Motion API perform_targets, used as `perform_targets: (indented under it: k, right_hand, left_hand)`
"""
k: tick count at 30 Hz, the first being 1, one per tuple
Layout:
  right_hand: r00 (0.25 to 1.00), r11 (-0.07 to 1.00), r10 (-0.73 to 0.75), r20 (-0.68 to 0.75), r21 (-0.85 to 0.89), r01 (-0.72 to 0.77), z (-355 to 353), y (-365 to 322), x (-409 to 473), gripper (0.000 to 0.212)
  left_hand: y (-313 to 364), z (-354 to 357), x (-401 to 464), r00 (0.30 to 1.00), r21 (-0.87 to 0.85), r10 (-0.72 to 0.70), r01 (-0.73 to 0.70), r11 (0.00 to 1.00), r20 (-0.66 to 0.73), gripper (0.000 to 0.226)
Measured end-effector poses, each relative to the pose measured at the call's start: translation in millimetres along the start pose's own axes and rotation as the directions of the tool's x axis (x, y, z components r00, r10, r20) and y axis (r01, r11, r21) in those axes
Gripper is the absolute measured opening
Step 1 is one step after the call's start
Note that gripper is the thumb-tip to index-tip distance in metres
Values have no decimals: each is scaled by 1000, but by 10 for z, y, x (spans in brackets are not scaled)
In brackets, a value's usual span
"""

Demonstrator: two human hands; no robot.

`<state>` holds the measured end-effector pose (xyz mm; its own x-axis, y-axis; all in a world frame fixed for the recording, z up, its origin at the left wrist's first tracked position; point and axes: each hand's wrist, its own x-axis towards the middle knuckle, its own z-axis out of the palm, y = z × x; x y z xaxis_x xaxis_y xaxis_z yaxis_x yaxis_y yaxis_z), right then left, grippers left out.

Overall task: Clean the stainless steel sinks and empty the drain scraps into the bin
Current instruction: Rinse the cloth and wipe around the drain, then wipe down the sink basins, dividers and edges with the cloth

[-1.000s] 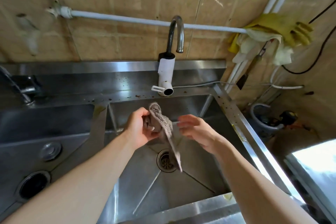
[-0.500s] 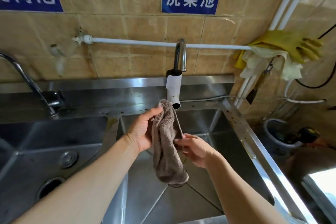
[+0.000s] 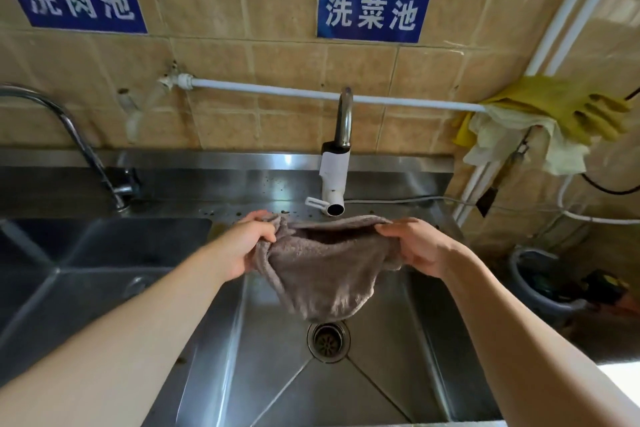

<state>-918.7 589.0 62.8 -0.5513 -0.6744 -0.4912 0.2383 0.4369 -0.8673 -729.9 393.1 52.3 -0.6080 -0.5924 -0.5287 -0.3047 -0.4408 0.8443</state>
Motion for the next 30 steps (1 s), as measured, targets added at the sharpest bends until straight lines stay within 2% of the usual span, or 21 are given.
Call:
perform_targets:
  k: [5,8,10,12,14,15,16,17,19,20,23,25,26,28,30]
  right_hand:
    - [998,995,4,-55,98,1,-145,-148,-93,27]
    - [1000,982,-8,-26,191,13,-143,-148,-160,25]
    - [999,968,-15,-40,250,25,-118,-126,-175,36]
    - [996,949,-37,-83,310,62,-75,-140,-181,44]
    - [982,912,-106,-155,379,158,-57,-192,-170,21]
    - [974,884,-135,-181,422,201,-56,-216,-143,14]
    - [966,859,-159,-205,454,238,-44,-252,-131,12]
    - [958,838,-171,-230,477,265,-39,-277,-114,14]
    - [944,817,-165,-284,498,293,-55,-310,-108,30]
    - [942,821,-165,-293,489,295,-86,-321,-115,39]
    - [937,859,-190,-295,413,304,-220,-338,-154,48]
    - [931,858,-179,-319,413,306,-309,-334,-159,41]
    - [926,849,-174,-336,425,314,-340,-329,-154,35]
    - [912,853,-179,-370,404,331,-366,-305,-150,26]
    - [896,882,-177,-406,339,327,-394,-279,-153,21]
  left_hand:
    - [24,-39,11,975,-24,-30,25,999,-221,16]
    - [104,56,-32,966,-126,20,-54,991,-257,16]
    - [222,122,-118,975,-234,62,-113,966,-213,16]
    - [332,155,-190,984,-460,129,-171,871,-122,24]
    - [362,192,-280,984,-596,177,-140,791,4,24]
    - [320,227,-310,984,-564,163,-97,820,69,21]
    - [255,274,-329,985,-484,128,-56,873,117,31]
    - [169,318,-306,989,-386,84,-32,922,121,54]
    - [69,382,-233,999,-226,37,-28,974,36,90]
    - [81,403,-214,999,-151,44,-42,988,10,94]
    - [196,352,-162,993,122,119,-121,985,20,86]
    - [265,298,-160,991,313,132,-134,940,25,76]
    - [298,278,-152,991,343,128,-130,930,30,72]
    - [370,258,-142,994,292,109,-110,950,21,65]
    - [460,249,-144,998,98,57,-58,993,12,57]
